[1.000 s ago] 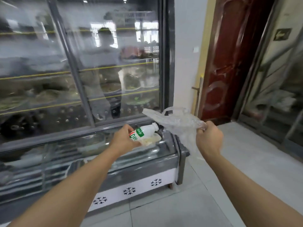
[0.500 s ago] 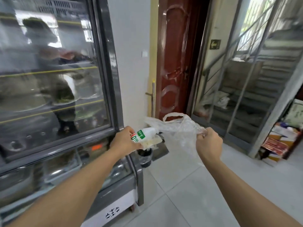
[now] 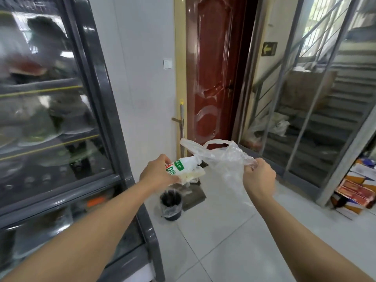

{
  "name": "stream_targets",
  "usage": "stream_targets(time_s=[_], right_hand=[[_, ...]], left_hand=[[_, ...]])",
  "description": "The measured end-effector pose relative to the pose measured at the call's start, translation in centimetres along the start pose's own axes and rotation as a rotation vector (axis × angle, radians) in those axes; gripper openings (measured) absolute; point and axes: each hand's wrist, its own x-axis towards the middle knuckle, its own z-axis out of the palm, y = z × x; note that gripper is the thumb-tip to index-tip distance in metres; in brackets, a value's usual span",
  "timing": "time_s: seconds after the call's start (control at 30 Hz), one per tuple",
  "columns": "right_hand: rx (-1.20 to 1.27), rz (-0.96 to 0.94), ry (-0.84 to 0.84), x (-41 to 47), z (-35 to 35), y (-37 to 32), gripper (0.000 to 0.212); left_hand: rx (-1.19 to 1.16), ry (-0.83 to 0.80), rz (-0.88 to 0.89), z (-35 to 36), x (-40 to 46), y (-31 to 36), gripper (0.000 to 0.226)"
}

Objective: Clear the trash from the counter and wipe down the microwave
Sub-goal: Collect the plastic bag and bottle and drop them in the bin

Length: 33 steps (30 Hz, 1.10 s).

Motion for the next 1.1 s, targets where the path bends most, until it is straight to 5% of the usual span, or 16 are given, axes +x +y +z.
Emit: stream_targets(time_s=[0.5,1.1], right_hand=[[-0.014,-0.11,-0.284,22.2,10.2,2.4,0.021],[-0.114,-0.233,-0.534,32.8,35.4,-3.0,0.023]], left_hand=[[0.002,0.125,-0.297,8.2,15.3,4.9,0.058],[-0.094,0.191,-0.566,10.6,34.9,-6.2,0.058]])
